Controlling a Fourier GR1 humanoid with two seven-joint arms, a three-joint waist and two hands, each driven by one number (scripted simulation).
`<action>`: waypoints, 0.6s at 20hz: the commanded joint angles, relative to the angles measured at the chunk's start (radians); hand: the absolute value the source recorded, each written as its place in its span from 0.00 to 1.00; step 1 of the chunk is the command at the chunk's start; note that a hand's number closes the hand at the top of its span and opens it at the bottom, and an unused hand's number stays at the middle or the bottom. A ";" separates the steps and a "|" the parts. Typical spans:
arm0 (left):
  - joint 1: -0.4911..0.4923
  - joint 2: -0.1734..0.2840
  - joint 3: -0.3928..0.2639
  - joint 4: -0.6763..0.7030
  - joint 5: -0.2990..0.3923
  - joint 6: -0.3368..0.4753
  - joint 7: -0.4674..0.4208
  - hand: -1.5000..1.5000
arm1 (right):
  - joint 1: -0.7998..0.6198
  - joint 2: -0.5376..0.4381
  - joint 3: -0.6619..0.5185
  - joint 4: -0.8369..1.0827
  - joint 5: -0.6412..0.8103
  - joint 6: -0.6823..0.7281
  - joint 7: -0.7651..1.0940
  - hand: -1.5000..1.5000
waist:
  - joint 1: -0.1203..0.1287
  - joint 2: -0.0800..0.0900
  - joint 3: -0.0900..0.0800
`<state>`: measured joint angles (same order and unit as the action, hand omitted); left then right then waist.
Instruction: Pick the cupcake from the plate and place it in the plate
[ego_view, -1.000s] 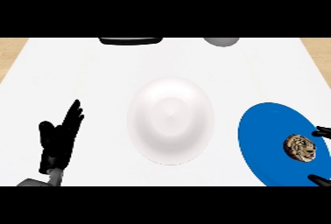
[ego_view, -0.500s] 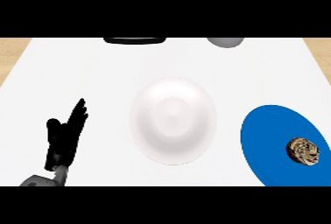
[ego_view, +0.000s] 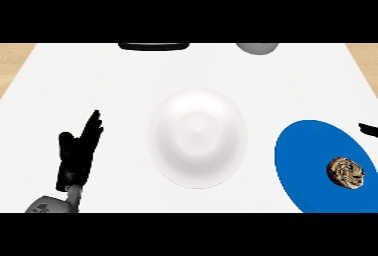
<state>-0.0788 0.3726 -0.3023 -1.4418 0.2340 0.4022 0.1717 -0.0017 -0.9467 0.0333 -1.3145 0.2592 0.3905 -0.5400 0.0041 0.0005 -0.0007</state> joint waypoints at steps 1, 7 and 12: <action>-0.023 -0.008 0.039 0.059 -0.001 -0.039 -0.019 0.50 | 0.003 -0.006 0.029 -0.054 0.058 0.061 0.086 0.00 | -0.007 -0.001 0.000; 0.019 -0.073 0.024 0.024 -0.070 -0.033 -0.013 0.50 | -0.073 0.130 0.062 0.073 0.202 0.030 0.061 0.00 | -0.001 0.000 0.001; 0.025 -0.088 0.096 0.054 -0.094 -0.079 -0.045 0.50 | -0.039 0.117 -0.014 0.072 0.247 0.079 -0.012 0.00 | -0.006 -0.001 0.001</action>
<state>-0.0629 0.3093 -0.2417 -1.4202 0.1619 0.3462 0.1693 -0.0707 -0.8430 0.0475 -1.2455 0.4612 0.4621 -0.5058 0.0016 0.0000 0.0000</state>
